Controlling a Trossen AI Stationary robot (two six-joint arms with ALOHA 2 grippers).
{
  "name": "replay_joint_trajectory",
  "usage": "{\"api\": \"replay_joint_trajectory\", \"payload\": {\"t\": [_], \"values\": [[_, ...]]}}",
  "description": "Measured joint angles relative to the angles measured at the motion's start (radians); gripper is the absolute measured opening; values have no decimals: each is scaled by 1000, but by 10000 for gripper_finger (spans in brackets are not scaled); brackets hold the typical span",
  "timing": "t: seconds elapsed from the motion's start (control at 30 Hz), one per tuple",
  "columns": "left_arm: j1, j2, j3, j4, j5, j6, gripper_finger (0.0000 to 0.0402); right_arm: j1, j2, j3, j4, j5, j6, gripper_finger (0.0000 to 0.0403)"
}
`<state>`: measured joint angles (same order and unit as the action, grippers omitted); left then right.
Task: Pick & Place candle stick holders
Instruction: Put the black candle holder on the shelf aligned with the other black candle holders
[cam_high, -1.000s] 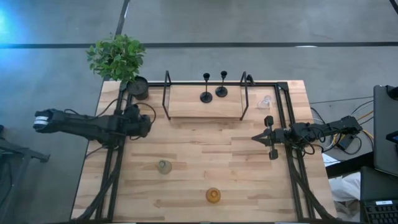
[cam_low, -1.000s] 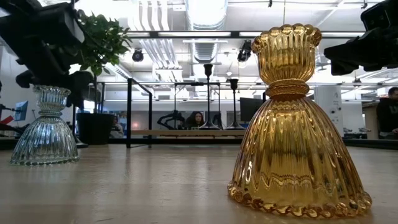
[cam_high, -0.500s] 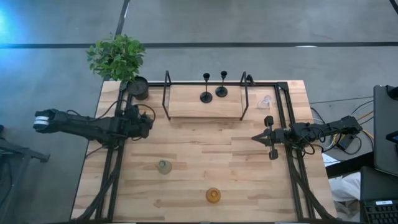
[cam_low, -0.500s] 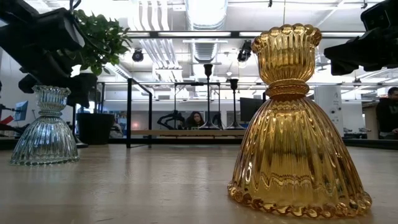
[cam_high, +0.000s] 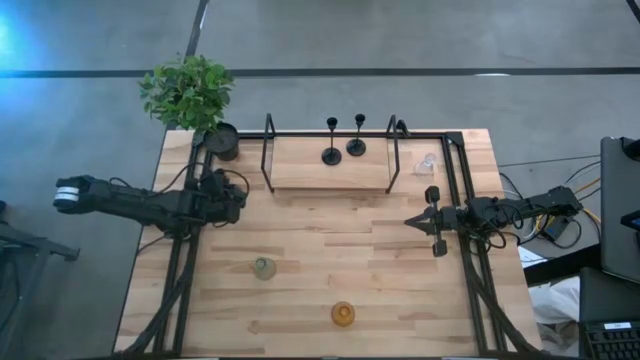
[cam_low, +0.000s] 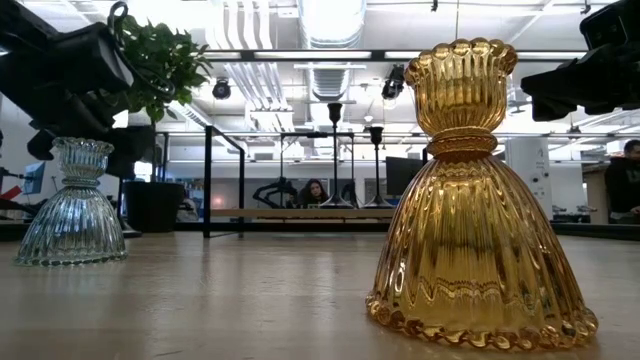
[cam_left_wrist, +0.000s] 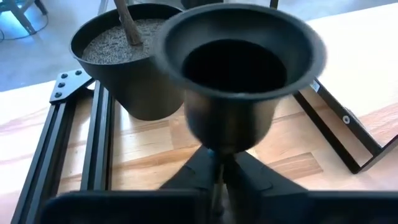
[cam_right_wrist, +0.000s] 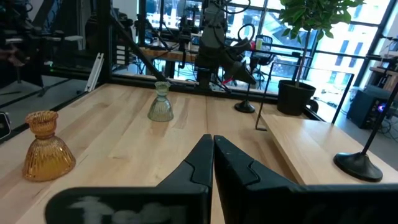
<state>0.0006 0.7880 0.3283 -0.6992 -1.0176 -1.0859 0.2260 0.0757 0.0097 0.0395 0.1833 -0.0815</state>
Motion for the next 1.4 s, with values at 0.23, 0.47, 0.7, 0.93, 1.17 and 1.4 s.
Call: {"api": "replay_joint_trajectory", "payload": {"t": [0.23,0.47,0.7,0.93,1.17,1.4], "values": [[0,-1,0,4,-8,13,20,0,0,0,0,0,1,8],[0,-8,26,4,19,25,20,0,0,0,0,0,2,8],[0,-52,138,0,86,237,20,0,0,0,0,0,1,8],[-1,-126,312,-163,207,292,20,0,0,0,0,0,0,8],[-3,-158,548,-182,468,512,20,0,0,0,0,0,1,8],[-4,-98,773,-160,596,652,20,0,0,0,0,0,0,8]]}}
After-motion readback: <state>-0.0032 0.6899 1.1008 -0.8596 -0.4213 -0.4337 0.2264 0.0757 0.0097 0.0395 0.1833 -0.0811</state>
